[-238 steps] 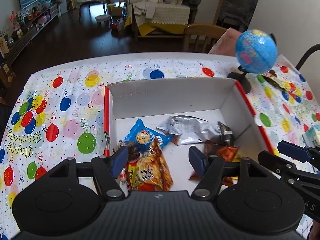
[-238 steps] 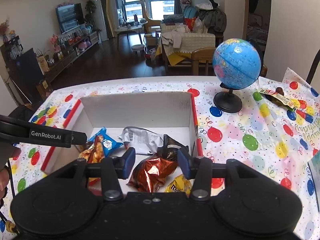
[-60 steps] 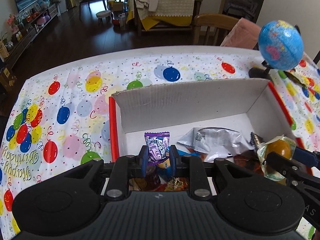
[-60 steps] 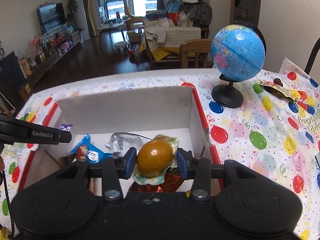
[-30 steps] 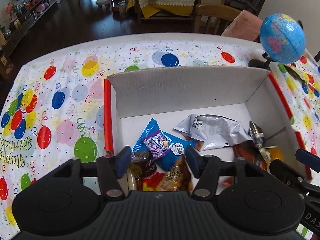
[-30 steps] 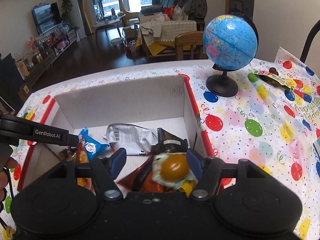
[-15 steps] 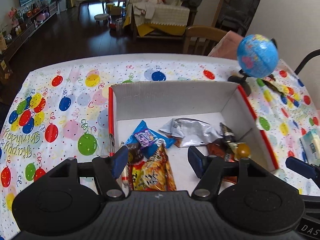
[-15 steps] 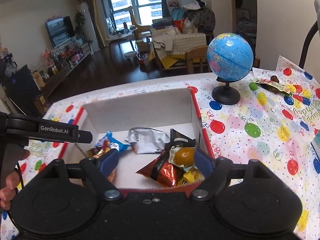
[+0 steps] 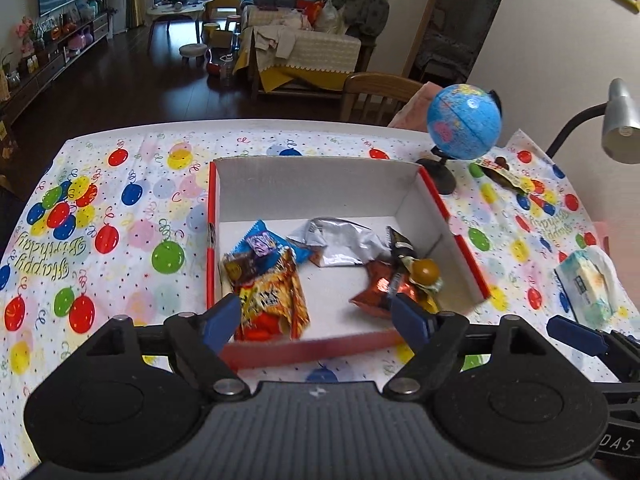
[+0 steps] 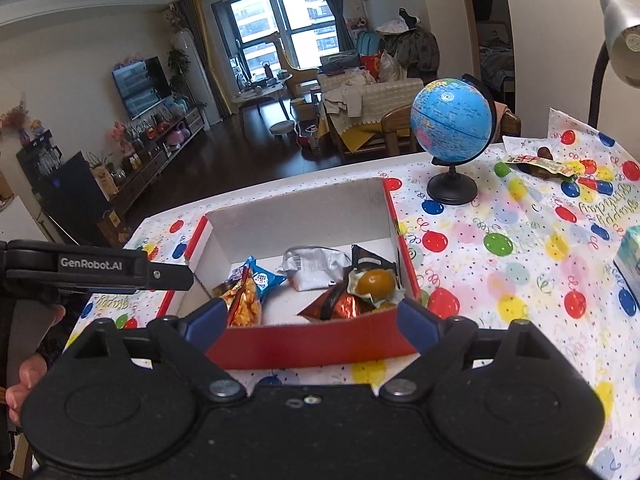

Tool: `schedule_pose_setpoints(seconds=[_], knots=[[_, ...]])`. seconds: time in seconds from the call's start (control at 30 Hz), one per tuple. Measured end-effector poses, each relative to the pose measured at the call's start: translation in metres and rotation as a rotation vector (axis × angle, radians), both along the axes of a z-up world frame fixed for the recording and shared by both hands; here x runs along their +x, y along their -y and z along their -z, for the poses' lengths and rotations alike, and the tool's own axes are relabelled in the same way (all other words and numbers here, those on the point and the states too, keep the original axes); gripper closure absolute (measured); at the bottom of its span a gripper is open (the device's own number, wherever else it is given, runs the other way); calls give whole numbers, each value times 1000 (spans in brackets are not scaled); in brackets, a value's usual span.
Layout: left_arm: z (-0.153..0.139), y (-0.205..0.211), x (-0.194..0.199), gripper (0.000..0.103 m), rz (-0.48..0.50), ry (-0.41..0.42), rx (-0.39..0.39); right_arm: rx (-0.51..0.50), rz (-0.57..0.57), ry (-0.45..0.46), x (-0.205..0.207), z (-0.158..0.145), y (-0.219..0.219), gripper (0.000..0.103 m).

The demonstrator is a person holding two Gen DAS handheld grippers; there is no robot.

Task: Organize snacks
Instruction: 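Pull both tools back toward the clear cookie and green bar, then grasp the clear-wrapped cookie with left tool while right grasps the green bar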

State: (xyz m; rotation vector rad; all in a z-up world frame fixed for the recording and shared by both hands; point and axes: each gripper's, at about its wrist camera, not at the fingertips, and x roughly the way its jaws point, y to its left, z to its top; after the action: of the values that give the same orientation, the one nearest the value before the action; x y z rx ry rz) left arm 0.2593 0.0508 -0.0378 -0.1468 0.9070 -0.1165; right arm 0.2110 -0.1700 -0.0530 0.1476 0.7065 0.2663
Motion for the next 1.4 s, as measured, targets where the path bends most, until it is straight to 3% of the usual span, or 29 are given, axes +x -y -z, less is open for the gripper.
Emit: schedule_pose_setpoints(seconds=[0.33,0.73,1.07,1.4], knots=[[16,19,-37,14,27,-25,-4,-42,-14,24,-38,13,17,7],[67,43,-61,13,27,-116,66,-150,-51,-52,-47,52,33,7],[108,61,-60,13,17,-172,128,-262,-168,-131,-32,88,34,12],[133,59,-51,13,-26,-199,121,-334,-312,-185,-5,109,24,17]])
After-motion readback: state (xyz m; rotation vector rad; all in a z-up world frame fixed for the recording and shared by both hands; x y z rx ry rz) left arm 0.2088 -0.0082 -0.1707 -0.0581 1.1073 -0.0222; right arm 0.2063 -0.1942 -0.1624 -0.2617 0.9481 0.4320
